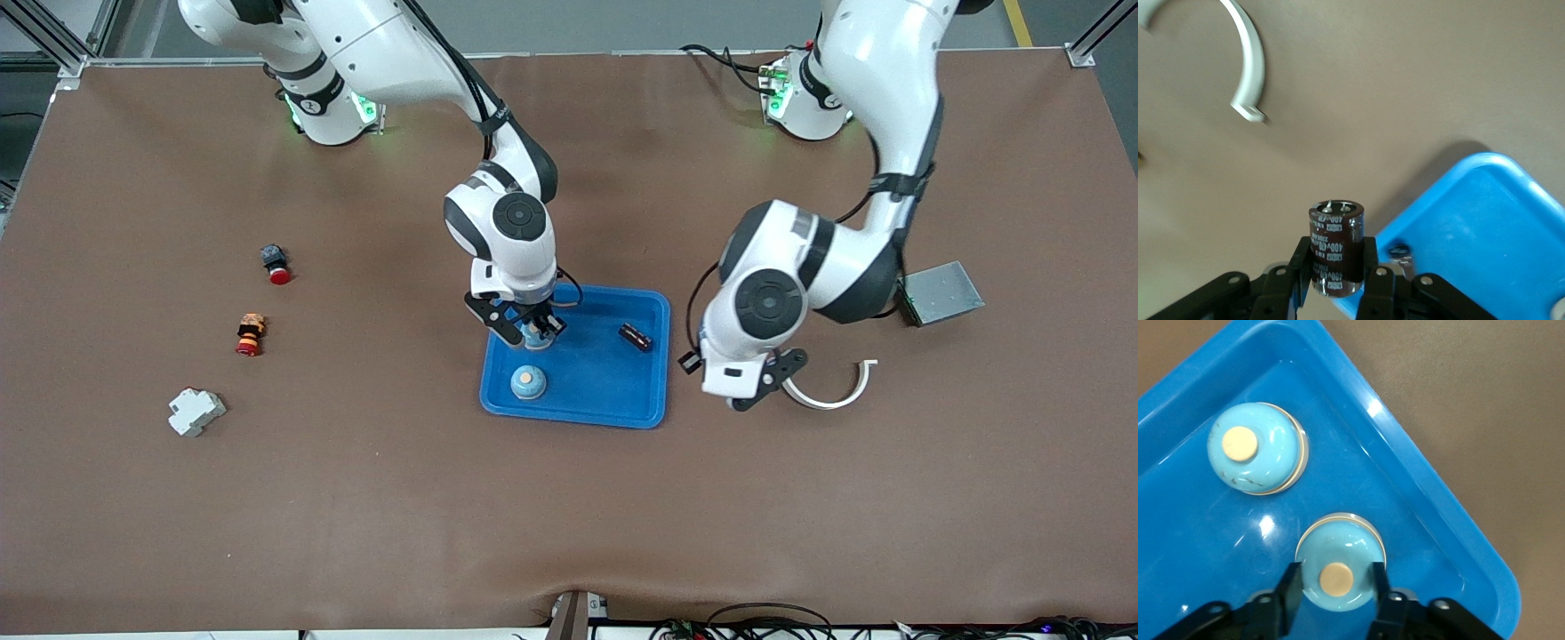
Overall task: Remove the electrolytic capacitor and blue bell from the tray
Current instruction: 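Carry the capacitor toward the white arch while the right gripper holds the bell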
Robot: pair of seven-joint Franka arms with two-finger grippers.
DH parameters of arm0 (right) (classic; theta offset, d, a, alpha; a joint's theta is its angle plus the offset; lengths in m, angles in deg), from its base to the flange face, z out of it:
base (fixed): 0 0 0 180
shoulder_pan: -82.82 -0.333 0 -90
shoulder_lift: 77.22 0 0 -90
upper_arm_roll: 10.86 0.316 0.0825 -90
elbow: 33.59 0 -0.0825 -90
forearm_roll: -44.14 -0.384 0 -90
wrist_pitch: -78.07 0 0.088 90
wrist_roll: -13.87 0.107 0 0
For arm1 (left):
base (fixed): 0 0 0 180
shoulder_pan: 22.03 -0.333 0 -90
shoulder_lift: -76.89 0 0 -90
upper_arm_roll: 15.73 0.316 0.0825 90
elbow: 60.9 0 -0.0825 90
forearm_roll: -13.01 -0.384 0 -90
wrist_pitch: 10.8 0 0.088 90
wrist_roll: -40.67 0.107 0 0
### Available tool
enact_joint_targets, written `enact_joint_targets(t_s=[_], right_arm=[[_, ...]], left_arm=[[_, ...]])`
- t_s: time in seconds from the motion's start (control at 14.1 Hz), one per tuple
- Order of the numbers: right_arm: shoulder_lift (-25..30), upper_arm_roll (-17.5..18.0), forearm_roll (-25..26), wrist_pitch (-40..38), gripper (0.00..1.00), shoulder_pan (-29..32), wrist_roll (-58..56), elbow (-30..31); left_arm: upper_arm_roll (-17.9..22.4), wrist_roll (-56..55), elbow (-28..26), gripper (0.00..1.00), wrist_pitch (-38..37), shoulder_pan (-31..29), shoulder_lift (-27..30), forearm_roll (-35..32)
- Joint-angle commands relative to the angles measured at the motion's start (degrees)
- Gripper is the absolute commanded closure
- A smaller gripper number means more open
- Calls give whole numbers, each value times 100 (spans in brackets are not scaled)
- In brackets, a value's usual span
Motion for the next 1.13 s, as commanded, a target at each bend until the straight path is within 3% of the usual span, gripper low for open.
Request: enact_joint_targets(t_s=[0.0,0.21,0.5,0.57,0.64,0.71,1.06], right_arm=[[-56,-17,103,22,0,11,122,-18],[-196,-114,138,84,0,-33,122,-27],[-364,-149,235,277,0,-33,131,-36],[-390,-149,235,330,0,-42,122,-36],[-399,-149,235,356,12,-60,131,-36],[-390,-149,235,356,18,-77,140,-44],[-390,-149,244,356,22,-217,316,-62]], left_arm=[[-59,1104,-1243,93,98,-377,967,-111],[-68,2467,-2018,93,441,-843,1478,-111],[-51,3638,-2257,93,486,-1169,1602,-120],[-51,3919,-2214,93,486,-1301,1559,-120],[-42,4174,-2205,93,573,-1450,1472,-138],[-42,4307,-2257,93,843,-1590,1323,-277],[-33,4326,-2441,93,1723,-1768,838,-700]])
